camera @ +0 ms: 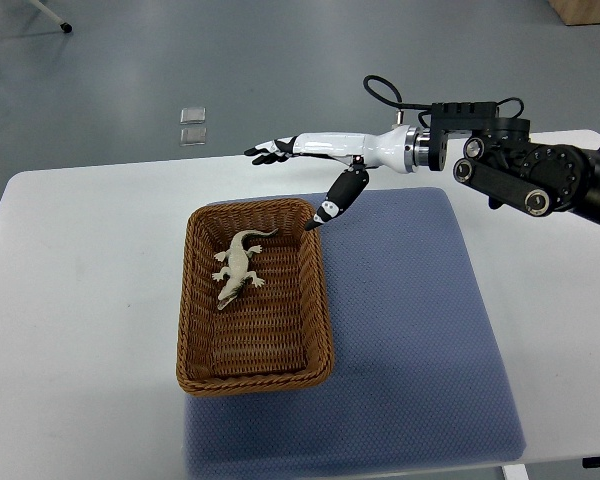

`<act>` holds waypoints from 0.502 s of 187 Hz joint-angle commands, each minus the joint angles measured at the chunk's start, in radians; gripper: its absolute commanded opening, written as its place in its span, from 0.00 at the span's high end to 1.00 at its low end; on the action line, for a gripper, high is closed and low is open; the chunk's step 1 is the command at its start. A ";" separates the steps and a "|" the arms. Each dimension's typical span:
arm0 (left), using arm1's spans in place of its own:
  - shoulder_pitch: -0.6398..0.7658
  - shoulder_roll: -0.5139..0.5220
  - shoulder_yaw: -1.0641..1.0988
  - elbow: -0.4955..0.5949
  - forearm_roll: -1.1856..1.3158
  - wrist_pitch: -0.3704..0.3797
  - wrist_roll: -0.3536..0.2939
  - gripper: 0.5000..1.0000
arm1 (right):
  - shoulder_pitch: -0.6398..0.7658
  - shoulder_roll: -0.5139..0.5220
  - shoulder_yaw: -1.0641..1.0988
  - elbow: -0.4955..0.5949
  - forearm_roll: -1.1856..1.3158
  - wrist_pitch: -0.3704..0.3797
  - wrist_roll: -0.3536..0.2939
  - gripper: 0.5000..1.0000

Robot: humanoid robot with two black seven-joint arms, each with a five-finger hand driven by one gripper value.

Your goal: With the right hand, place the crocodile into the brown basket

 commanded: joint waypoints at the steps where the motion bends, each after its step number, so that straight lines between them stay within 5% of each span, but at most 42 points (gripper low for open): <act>1: 0.000 0.000 0.000 0.000 0.000 0.000 0.000 0.00 | -0.019 -0.036 0.056 0.000 0.074 0.050 0.000 0.14; 45: 0.000 0.000 0.000 0.000 0.000 0.000 0.000 0.00 | -0.136 -0.085 0.068 -0.023 0.430 0.090 -0.002 0.14; 72: 0.000 0.000 0.000 0.000 0.000 0.000 0.000 0.00 | -0.180 -0.080 0.068 -0.064 0.679 0.099 -0.088 0.14; 94: 0.000 0.000 0.000 0.000 0.000 0.000 0.000 0.00 | -0.205 -0.079 0.068 -0.073 0.924 0.109 -0.241 0.14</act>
